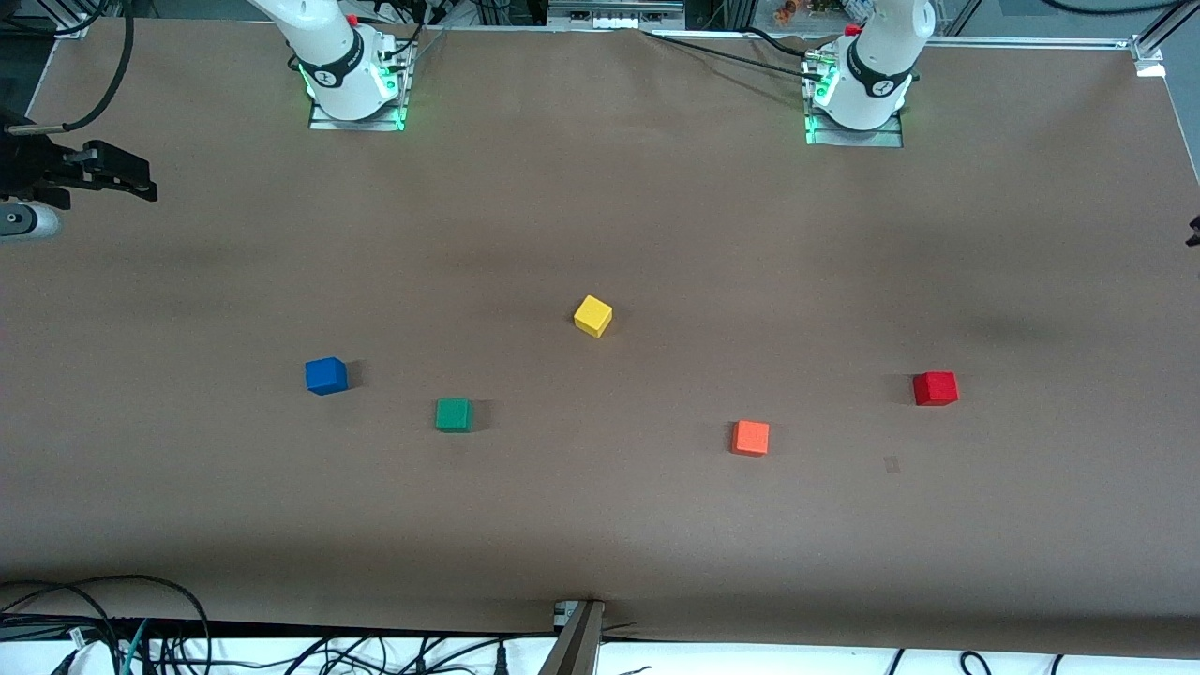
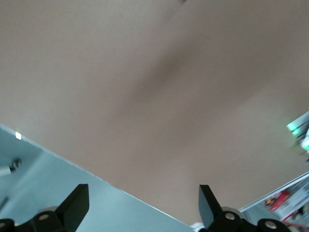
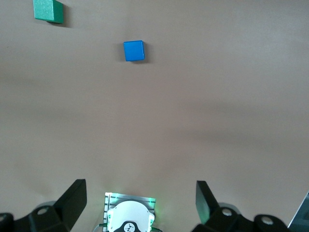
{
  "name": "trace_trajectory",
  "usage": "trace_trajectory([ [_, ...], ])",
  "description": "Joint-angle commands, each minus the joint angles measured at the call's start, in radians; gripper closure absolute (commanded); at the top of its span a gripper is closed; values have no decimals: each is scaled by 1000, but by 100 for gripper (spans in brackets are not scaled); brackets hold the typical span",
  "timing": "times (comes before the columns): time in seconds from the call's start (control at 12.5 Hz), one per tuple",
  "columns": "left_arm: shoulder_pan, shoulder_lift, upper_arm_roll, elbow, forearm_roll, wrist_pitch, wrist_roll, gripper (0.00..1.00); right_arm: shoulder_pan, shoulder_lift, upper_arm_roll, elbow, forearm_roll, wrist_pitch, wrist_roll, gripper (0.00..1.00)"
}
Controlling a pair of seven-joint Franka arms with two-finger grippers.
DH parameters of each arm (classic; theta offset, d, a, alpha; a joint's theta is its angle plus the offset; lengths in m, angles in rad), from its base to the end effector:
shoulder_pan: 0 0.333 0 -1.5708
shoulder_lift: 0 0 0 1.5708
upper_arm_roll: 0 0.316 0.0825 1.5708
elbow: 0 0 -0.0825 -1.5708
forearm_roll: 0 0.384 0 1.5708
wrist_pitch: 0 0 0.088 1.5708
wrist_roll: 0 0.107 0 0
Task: Pass red block to right arm, stack on blue
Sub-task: 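Lower the left gripper down beside the red cube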
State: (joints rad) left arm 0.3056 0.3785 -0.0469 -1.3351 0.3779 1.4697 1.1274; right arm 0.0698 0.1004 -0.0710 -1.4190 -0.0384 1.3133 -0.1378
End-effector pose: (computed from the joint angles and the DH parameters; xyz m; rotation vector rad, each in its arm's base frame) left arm 0.6121 0.2113 0.5056 -2.6749 1.2519 0.6243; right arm 0.5572 -0.0033 0.6188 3.0875 0.2014 -0.3237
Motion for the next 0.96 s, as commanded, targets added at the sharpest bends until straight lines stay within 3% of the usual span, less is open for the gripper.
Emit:
trace_trajectory([
  [0.0, 58, 84, -10, 77, -69, 47, 209, 0, -4, 7, 0, 18, 0, -3, -11, 0],
  [0.4, 193, 241, -10, 85, -285, 165, 578, 0, -4, 7, 0, 17, 0, -2, -11, 0],
  [0.64, 233, 371, -10, 164, -434, 175, 773, 0, -4, 7, 0, 18, 0, -2, -11, 0],
  [0.88, 262, 479, -10, 178, -620, 172, 952, 0, -4, 7, 0, 17, 0, -3, -11, 0],
])
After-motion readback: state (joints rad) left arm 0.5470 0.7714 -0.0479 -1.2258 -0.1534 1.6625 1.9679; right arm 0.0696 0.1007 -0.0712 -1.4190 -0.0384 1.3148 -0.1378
